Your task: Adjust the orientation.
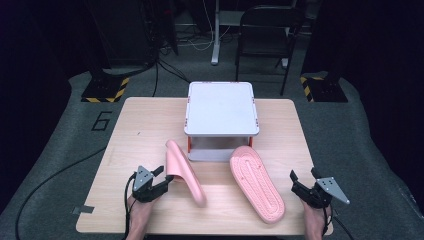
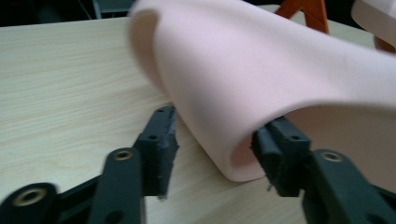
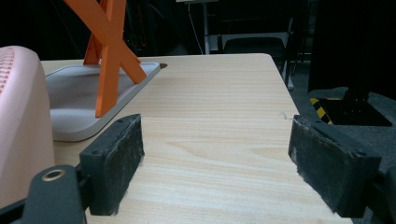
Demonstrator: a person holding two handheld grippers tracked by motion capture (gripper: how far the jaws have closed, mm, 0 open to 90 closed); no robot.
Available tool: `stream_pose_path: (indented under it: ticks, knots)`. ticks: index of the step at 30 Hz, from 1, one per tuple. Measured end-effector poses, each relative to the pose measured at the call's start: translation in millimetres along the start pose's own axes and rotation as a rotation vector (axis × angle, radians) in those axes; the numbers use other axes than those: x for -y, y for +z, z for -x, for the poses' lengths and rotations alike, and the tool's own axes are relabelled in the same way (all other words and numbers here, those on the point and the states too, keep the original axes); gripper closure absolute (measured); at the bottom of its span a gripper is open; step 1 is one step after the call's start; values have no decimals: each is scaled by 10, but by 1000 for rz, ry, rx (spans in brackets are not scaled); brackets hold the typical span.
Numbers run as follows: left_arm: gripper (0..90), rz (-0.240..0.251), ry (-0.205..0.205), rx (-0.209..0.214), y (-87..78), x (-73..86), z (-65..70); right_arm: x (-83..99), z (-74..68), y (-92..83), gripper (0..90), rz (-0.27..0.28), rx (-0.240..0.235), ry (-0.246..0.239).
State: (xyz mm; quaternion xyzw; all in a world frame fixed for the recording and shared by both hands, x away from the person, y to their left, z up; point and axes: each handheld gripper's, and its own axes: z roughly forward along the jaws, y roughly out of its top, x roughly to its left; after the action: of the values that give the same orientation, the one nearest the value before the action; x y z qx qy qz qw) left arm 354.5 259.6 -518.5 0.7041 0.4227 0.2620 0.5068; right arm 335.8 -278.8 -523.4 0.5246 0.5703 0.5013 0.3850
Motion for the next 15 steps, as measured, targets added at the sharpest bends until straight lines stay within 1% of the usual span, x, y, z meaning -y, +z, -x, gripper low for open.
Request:
stream_pose_path:
  ticks: [1, 2, 4, 6, 7, 8, 9, 11, 12, 13, 14, 15]
  knots:
    - [541, 17, -17, -6, 1, -2, -18, -2, 3, -5, 176, -5, 4, 0]
    - [613, 34, -36, -15, 2, -2, -39, -5, -2, -4, 178, 3, 0, 2]
    - [665, 49, -41, -19, 0, -8, -73, -12, -10, -11, 179, 2, -1, -10]
    - [701, 52, -39, -21, -2, -11, -81, -16, -15, -9, 179, 6, -4, -15]
    - [722, 66, -34, -32, -8, -22, -101, -19, -27, -7, 179, 8, -12, -18]
    - [735, 66, -34, -32, -8, -22, -101, -19, -27, -7, 179, 8, -12, -18]
    - [735, 71, -28, -43, -24, -31, -116, -19, -30, -5, 180, 7, -14, -19]
    - [789, 81, -28, -46, -58, -42, -142, -17, -30, -2, 180, -1, -13, -14]
    - [789, 88, -26, -50, -80, -50, -159, -17, -30, -2, 180, -1, -13, -14]
    - [792, 93, -17, -64, -122, -60, -196, -19, -22, -6, 181, 9, -5, -16]
    - [793, 93, -17, -64, -122, -60, -196, -19, -22, -6, 181, 9, -5, -16]
    - [795, 92, -12, -79, -183, -64, -254, -19, -21, -7, 181, 6, -12, -8]
